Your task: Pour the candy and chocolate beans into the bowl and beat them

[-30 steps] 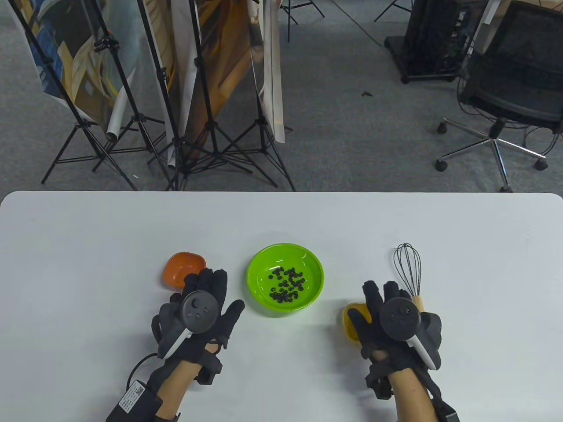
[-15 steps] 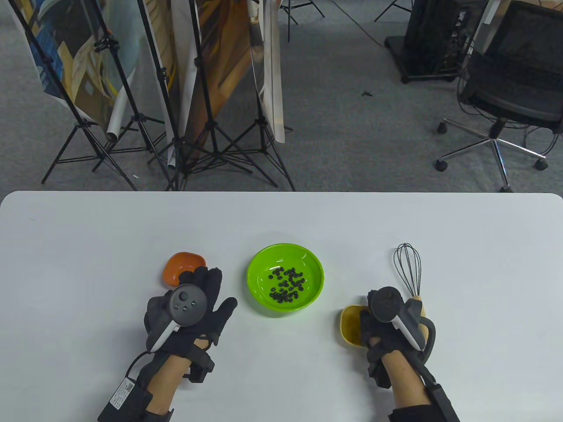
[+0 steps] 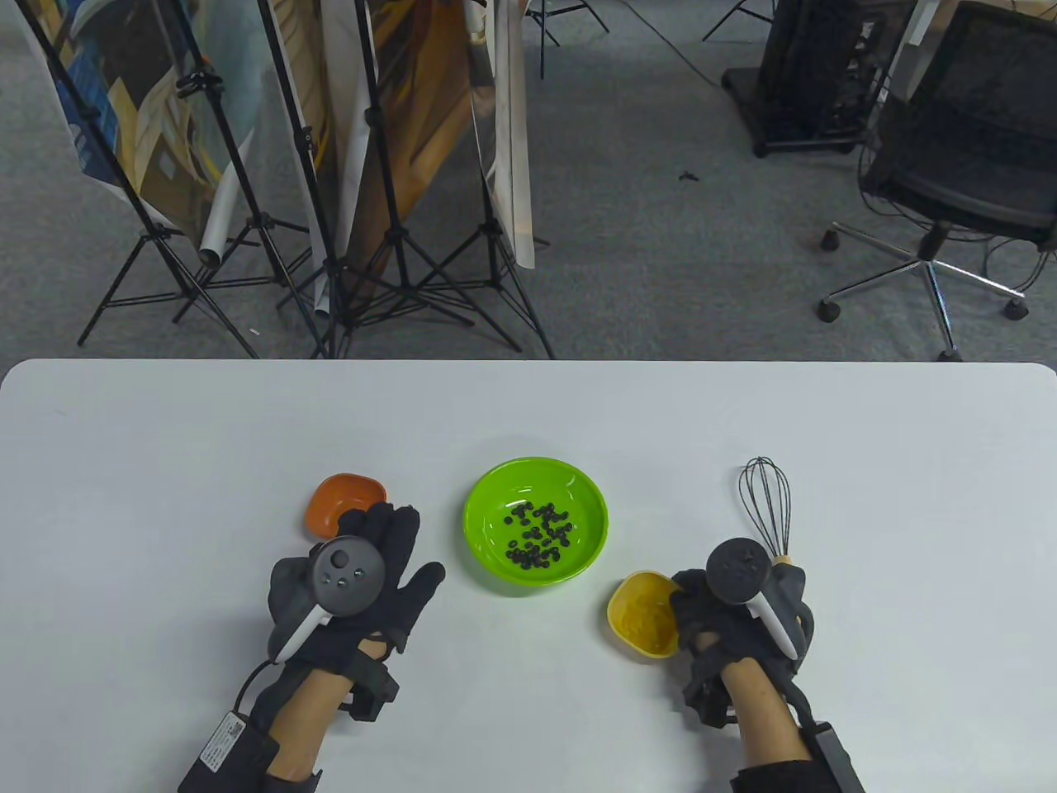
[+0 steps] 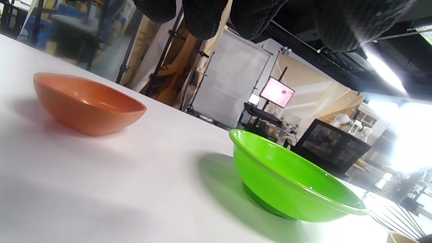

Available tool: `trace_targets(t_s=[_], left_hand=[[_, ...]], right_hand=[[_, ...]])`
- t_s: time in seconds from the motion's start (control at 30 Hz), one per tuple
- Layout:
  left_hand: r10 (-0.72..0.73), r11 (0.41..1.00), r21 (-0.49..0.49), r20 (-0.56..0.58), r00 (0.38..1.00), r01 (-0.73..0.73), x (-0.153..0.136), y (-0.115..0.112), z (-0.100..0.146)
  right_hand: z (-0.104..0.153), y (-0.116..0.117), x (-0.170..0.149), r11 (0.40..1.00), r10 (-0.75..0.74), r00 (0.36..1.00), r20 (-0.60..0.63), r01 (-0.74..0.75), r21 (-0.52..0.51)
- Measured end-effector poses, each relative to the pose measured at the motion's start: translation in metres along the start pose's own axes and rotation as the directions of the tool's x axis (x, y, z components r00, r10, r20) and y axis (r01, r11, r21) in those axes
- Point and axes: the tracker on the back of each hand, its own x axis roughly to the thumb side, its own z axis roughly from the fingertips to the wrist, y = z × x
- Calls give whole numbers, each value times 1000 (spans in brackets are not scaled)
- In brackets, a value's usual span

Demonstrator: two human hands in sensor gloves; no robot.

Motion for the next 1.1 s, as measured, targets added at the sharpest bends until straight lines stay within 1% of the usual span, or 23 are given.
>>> trace_targets(t_s=[0.17, 0.27, 0.33, 0.37, 0.43, 0.53, 0.6, 0.63, 0.73, 0.8, 0.9, 1.07, 1.1], left_hand=[[-11, 1000, 12, -9, 1000, 11, -3, 1, 0], [-21, 1000, 4, -9, 1000, 21, -3, -2, -2], [-27, 1000, -4, -6, 1000, 27, -2, -4, -2], [-31, 1000, -6, -1, 1000, 31, -1, -5, -2], [-39, 999, -8, 1, 999, 39, 0, -6, -2], [-53, 999, 1, 12, 999, 53, 1, -9, -1], [-66, 998, -6, 17, 998, 67, 1, -10, -1], [-64, 998, -11, 16, 998, 64, 1, -10, -2], [-60, 998, -6, 13, 998, 60, 1, -10, -1], [-64, 998, -1, 13, 998, 64, 1, -11, -1], [-104, 994, -16, 15, 995, 104, 2, -17, -2], [-115, 993, -28, 18, 993, 116, 4, -23, -3], [-118, 993, -27, 22, 993, 119, 4, -24, -3]], right_hand=[[10, -19, 16, 988, -140, 989, 43, 143, -54], [11, -29, 29, 987, -129, 990, 53, 133, -90], [7, -35, 38, 984, -138, 989, 49, 143, -106], [5, -38, 42, 979, -152, 988, 30, 155, -131], [0, -43, 53, 956, -187, 982, 9, 184, -229], [-9, -45, 73, 951, -171, 985, 14, 169, -260], [-16, -44, 86, 953, -143, 989, 30, 146, -265], [-22, -42, 93, 960, -124, 992, 36, 129, -249], [-36, -34, 106, 963, -116, 993, 36, 122, -242], [-46, -27, 114, 969, -75, 997, 31, 80, -232], [-59, -15, 122, 966, -46, 998, 46, 56, -251], [-70, 1, 126, 972, 8, 999, 37, 1, -234], [-72, 4, 127, 976, 10, 999, 33, -3, -217]])
